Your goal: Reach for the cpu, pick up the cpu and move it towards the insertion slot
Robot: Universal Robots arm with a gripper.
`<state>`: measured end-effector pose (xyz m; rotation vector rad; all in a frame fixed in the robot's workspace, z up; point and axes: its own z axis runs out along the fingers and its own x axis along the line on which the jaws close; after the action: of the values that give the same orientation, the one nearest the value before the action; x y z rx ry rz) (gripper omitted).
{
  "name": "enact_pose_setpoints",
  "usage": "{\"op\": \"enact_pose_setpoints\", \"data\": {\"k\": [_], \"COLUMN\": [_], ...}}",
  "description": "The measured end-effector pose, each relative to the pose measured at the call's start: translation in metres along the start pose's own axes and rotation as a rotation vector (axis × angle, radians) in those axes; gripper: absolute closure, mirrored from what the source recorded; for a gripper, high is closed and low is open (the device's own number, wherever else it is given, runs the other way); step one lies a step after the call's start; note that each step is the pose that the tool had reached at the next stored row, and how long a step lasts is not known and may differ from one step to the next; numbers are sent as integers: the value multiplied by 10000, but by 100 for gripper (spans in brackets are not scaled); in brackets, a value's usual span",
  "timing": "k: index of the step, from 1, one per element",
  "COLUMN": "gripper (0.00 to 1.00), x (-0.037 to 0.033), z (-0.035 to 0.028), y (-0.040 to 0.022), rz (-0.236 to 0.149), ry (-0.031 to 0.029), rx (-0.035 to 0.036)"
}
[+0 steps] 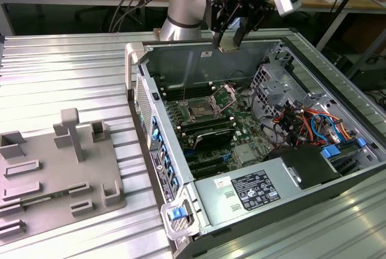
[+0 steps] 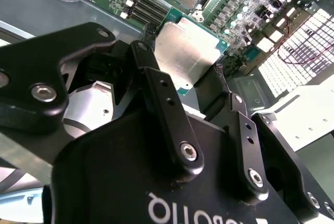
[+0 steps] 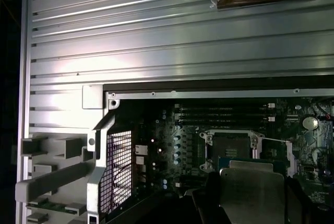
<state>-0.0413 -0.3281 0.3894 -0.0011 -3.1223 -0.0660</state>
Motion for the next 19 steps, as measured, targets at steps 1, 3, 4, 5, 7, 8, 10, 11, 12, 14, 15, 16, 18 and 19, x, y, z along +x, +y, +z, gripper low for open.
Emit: {"op": "enact_pose_setpoints", "data": {"k": [1, 3, 4, 5, 7, 8, 10, 11, 12, 14, 15, 16, 18, 19], "gripper": [45, 45, 45, 45, 45, 45, 45, 45, 45, 45, 45, 45, 45, 45], "x": [0, 0, 0, 0, 0, 0, 0, 0, -1, -1, 0, 0, 2, 15], "z": [1, 2, 4, 7, 17, 23, 33, 36, 41, 45, 46, 48, 55, 60], "y": [7, 14, 19, 24, 34, 50, 90, 106, 128, 150, 160, 171, 201, 215], "rz": [8, 13, 20, 57, 185, 256, 326, 350, 377, 403, 419, 435, 464, 468], "ry": [0, -1, -1, -3, -10, -14, -18, -19, -22, -23, -24, -24, -27, -28], "rx": [0, 0, 0, -2, -4, -4, -5, -6, -7, -8, -7, -8, -9, -8]}}
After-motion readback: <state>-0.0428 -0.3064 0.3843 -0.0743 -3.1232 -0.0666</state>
